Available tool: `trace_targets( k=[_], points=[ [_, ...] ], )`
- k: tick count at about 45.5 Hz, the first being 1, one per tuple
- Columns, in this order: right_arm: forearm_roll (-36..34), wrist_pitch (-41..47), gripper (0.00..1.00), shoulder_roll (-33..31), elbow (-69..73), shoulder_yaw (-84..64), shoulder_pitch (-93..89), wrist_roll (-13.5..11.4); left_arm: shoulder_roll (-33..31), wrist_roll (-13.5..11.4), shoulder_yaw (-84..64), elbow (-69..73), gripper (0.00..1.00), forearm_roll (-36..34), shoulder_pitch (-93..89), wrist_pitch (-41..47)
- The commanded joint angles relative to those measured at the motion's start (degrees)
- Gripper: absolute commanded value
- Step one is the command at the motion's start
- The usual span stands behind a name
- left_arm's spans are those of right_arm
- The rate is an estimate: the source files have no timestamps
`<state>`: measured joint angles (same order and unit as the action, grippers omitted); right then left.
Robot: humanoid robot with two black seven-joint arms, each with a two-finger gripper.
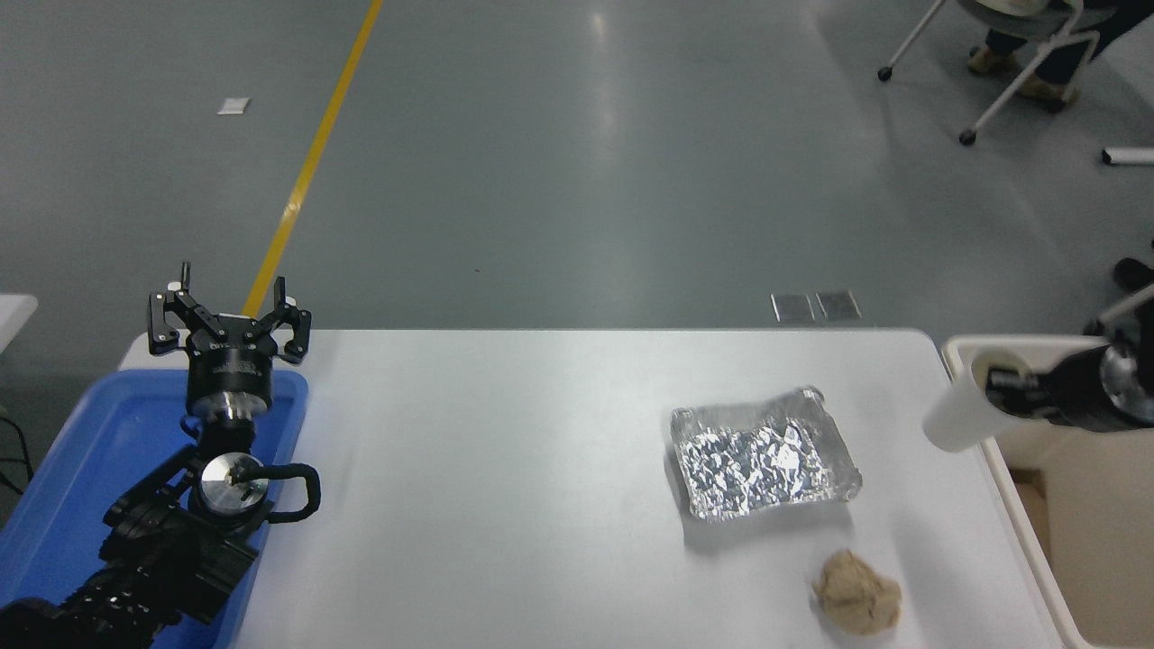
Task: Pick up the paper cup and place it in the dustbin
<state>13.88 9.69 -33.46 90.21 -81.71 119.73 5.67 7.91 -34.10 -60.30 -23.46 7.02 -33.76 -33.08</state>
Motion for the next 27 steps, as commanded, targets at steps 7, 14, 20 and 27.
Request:
trace_targets(
  k=[7,14,20,27],
  points=[
    [0.3,21.3,0.0,2.5,9.1,-3.5,29.2,0.1,0.0,0.0,0.0,0.0,0.99,0.0,0.0,-0.1],
    [0.2,25.7,0.0,1.8,9.5,-3.5,32.8,0.1,0.0,0.0,0.0,0.0,0.99,0.0,0.0,-0.1],
    [0.1,27.5,0.0,1.0,9.8,-3.5,34.0,0.1,0.0,0.0,0.0,0.0,0.99,0.0,0.0,-0.1],
    [0.1,27.1,0.0,0.6,9.8,-3.5,33.1,0.1,0.0,0.0,0.0,0.0,0.99,0.0,0.0,-0.1]
  ],
)
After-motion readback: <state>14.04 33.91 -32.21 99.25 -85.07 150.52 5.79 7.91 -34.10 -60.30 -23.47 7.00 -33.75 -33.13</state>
